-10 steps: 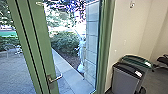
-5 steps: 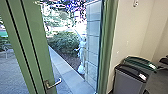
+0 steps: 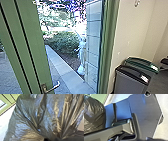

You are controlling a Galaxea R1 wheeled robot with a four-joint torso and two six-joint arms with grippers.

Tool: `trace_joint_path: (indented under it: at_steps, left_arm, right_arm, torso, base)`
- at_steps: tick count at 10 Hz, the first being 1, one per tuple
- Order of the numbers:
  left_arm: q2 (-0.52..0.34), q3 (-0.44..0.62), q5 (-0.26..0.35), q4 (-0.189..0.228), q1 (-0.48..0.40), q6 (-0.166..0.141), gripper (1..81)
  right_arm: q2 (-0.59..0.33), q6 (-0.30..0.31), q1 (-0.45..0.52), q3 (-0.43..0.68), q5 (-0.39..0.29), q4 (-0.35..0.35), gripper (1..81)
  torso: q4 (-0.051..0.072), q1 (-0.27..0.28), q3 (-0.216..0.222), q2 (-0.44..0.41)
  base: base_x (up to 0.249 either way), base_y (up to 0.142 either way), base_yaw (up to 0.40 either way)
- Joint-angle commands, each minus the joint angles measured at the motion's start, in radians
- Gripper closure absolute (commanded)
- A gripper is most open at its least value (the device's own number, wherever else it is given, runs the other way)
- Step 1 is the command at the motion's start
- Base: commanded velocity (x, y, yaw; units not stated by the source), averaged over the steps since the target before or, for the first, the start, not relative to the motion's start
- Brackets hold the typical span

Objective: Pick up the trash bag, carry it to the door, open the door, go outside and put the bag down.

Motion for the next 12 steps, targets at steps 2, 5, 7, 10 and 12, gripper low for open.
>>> trace_joint_path:
  at_steps: [2,5,7,10,12]
  left_arm:
    - [-0.005,-0.004,0.055,0.006,-0.059,0.004,81.1]
    - [-0.005,-0.004,0.055,0.006,-0.059,0.004,81.1]
    - [-0.004,-0.002,0.049,0.009,-0.047,0.007,81.1]
    - [-0.007,0.015,-0.055,0.043,-0.01,0.006,81.1]
    - [-0.01,0.015,-0.057,0.043,-0.009,0.006,81.1]
  right_arm:
    - [0.013,-0.005,0.04,0.009,-0.056,-0.014,1.0]
    - [0.011,-0.005,0.037,0.01,-0.054,-0.014,1.0]
    - [0.01,-0.008,0.027,0.013,-0.051,-0.014,1.0]
    - [0.008,-0.013,0.02,0.039,0.0,-0.037,1.0]
    - [0.01,-0.013,0.022,0.038,0.0,-0.038,1.0]
  torso:
    - [0.0,0.0,0.0,0.0]
    - [0.0,0.001,0.0,0.0]
    - [0.0,0.0,0.0,0.0]
    - [0.0,0.0,0.0,0.0]
    - [0.0,0.0,0.0,0.0]
  base:
    - [0.079,0.0,0.0]
    - [0.022,0.0,0.0]
    - [0.0,0.0,0.0]
    - [0.0,0.0,0.0]
    - [0.0,0.0,0.0]
